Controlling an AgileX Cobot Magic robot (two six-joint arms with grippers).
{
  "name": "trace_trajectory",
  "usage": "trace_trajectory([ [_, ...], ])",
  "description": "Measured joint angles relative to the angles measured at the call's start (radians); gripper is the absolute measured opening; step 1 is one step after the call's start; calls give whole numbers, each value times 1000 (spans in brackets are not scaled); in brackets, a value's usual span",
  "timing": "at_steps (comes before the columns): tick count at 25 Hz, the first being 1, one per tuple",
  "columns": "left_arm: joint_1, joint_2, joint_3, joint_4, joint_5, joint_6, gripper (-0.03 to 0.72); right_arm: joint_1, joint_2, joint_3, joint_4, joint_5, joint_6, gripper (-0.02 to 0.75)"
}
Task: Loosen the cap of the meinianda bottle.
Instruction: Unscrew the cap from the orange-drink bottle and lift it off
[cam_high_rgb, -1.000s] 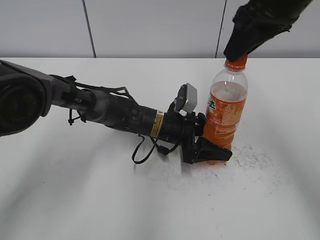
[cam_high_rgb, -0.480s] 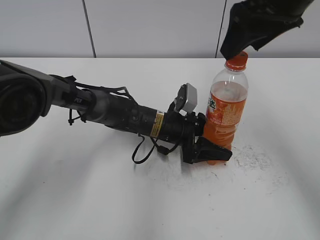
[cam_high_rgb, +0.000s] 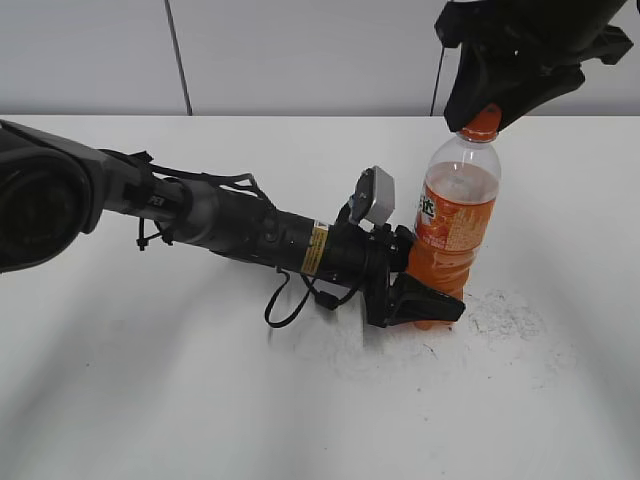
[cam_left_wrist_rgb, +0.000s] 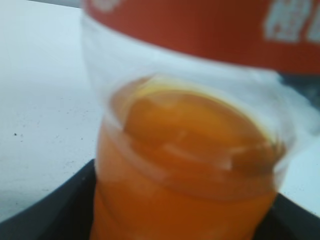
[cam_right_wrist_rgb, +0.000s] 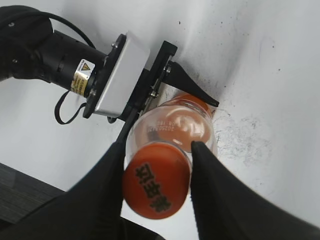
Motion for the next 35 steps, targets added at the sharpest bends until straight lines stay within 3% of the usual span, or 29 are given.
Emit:
trace_trajectory([
  [4, 0, 0, 0, 0, 1, -1, 552, 0, -4, 0, 0, 0, -198, 291],
  [9, 0, 0, 0, 5, -1, 6, 550, 0, -7, 0, 16, 4, -775, 273],
  [12, 0, 0, 0, 8, -1, 11, 551, 0, -7, 0, 29, 13, -896, 273],
  [15, 0, 0, 0, 8, -3, 11, 551, 0, -7, 0, 43, 13, -851, 281],
  [19, 0, 0, 0, 8, -4, 10, 551, 0, -7, 0, 87, 12, -608, 512],
  [21, 0, 0, 0, 10, -4, 10, 551, 0, -7, 0, 94, 12, -384, 571],
  [24, 0, 0, 0, 11, -4, 10, 551, 0, -7, 0, 60, 12, -125, 538],
  [27, 0, 0, 0, 11, -4, 10, 551, 0, -7, 0, -4, 12, -15, 396],
  [29, 0, 0, -1, 10, -4, 5, 551, 0, -7, 0, -11, 10, 0, 293],
  [35, 0, 0, -2, 10, -6, -1, 550, 0, -11, -1, -19, 8, -196, 275],
])
